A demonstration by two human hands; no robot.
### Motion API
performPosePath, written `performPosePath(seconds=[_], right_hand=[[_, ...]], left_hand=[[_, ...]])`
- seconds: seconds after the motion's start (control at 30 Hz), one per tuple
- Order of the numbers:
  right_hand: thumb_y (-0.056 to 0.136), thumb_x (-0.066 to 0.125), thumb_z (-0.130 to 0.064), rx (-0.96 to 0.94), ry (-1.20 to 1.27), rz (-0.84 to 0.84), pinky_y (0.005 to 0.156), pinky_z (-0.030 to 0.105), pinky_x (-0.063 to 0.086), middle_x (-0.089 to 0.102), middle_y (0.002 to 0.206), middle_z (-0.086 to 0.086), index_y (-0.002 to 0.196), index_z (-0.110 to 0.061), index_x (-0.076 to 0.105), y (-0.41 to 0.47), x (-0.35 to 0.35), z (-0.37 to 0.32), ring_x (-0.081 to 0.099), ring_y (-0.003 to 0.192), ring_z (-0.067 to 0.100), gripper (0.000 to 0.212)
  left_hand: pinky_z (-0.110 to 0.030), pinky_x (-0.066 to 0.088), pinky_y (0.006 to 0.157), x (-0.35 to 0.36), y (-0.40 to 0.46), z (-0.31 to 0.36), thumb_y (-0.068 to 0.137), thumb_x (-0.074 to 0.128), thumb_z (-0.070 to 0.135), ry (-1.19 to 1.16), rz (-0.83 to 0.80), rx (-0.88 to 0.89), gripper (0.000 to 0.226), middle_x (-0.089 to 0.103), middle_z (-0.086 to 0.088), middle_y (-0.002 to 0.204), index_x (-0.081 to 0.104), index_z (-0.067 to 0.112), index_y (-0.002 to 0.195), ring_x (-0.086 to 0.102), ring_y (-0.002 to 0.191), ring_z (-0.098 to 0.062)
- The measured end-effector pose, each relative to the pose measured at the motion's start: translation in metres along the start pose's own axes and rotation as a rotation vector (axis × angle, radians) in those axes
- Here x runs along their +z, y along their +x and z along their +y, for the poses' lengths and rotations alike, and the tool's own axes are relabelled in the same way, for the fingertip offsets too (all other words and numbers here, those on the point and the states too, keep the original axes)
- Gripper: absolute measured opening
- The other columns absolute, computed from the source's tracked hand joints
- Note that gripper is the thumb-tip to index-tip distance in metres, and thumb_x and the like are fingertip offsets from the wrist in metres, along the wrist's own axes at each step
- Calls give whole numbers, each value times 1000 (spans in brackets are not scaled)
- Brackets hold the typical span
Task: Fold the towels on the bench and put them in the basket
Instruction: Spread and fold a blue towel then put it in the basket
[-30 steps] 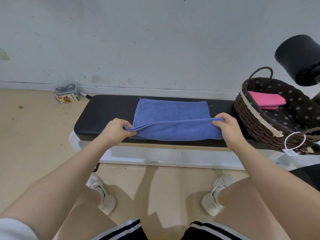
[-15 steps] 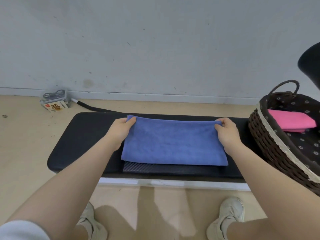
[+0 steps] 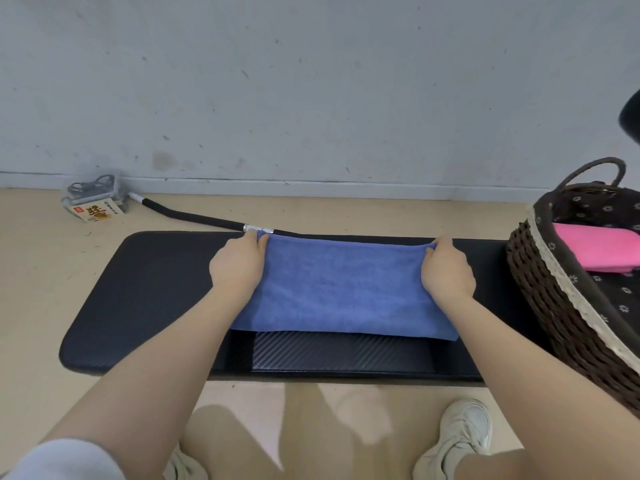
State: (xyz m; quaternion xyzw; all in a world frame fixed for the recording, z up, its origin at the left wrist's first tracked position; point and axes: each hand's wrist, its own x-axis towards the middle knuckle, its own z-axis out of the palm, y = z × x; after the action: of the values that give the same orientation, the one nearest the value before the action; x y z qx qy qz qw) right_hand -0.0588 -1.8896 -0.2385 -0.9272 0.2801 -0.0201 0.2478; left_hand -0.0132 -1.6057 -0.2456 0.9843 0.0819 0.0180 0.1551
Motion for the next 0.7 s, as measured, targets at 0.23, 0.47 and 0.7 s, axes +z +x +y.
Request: performPosePath(seconds=[0.23, 0.47, 0.7], right_hand=[[90, 48, -11, -133, -188, 249, 101, 44, 32, 43, 136, 18, 130, -7, 43, -24, -5, -26, 40, 123, 37, 40], [101, 30, -34, -648, -30, -360, 118, 36, 1, 10, 159, 0, 149, -20, 19, -86, 52, -84, 7, 147, 14, 52], [98, 19, -53, -554, -406, -300, 118, 37, -5, -11, 159, -5, 150, -32, -3, -66, 39, -26, -10, 147, 15, 60]], left_hand=[[-43, 34, 97, -3, -17, 13, 94, 46, 21, 87, 155, 372, 43, 40, -14, 143, 42, 4, 134, 41, 125, -34], [-35, 12, 119, 19, -40, 17, 87, 19, 50, -16, -276, 601, 72, 16, -3, 157, 18, 12, 148, 14, 145, -20], [-34, -5, 117, 10, -53, -13, 41, -16, 95, 194, -290, 547, 132, -10, -1, 158, -5, 21, 149, -7, 146, -17]])
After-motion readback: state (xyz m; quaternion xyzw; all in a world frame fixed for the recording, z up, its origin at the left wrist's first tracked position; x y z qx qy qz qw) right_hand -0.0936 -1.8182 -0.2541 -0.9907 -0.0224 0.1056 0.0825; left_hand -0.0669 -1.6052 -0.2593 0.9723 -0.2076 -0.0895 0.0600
